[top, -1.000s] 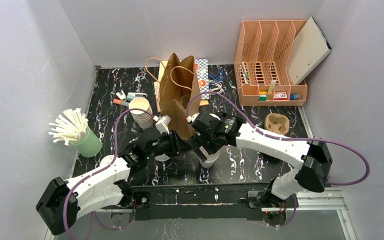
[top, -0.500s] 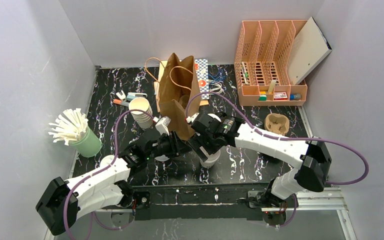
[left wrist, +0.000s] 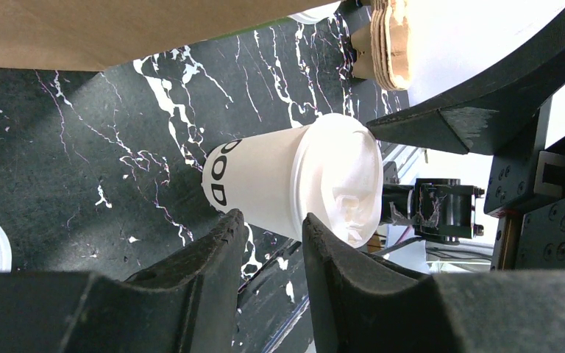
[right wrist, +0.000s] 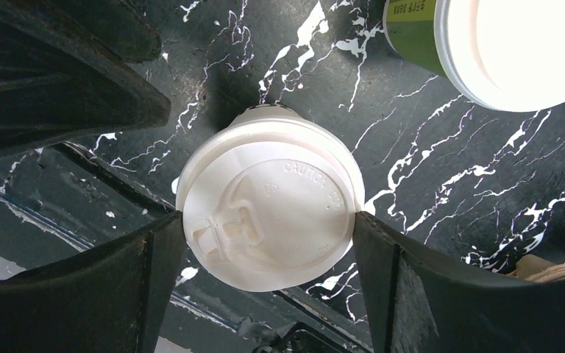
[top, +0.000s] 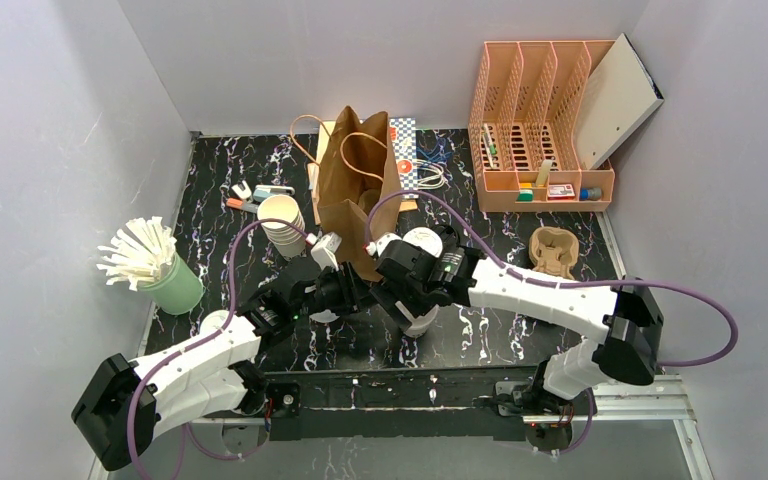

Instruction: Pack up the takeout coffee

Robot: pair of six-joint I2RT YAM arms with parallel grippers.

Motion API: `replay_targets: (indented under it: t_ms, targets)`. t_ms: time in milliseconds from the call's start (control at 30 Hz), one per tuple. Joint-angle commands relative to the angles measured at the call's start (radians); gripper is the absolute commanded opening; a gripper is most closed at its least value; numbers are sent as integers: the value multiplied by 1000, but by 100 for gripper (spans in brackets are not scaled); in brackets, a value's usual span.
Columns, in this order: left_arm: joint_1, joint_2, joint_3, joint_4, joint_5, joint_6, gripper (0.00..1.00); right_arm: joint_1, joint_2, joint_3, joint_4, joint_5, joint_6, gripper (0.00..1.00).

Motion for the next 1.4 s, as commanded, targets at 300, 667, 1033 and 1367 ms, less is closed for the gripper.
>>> replay_targets:
  t_ms: [300,667,1033,1367]
  targets:
    - [-2,-22,-21,3,7,7,34,17,19,-128,1,-146,65,94]
    - [-2,-33,-31,11,23,-7,34,17,41,-142,-9,-166,64,94]
    - [-2,-21,-33,18,27,-7,34,20,56,-103,-75,-56,76,92]
    - [-2,-14,-42,30,29,-12,34,25,57,-142,-70,-12,87,92]
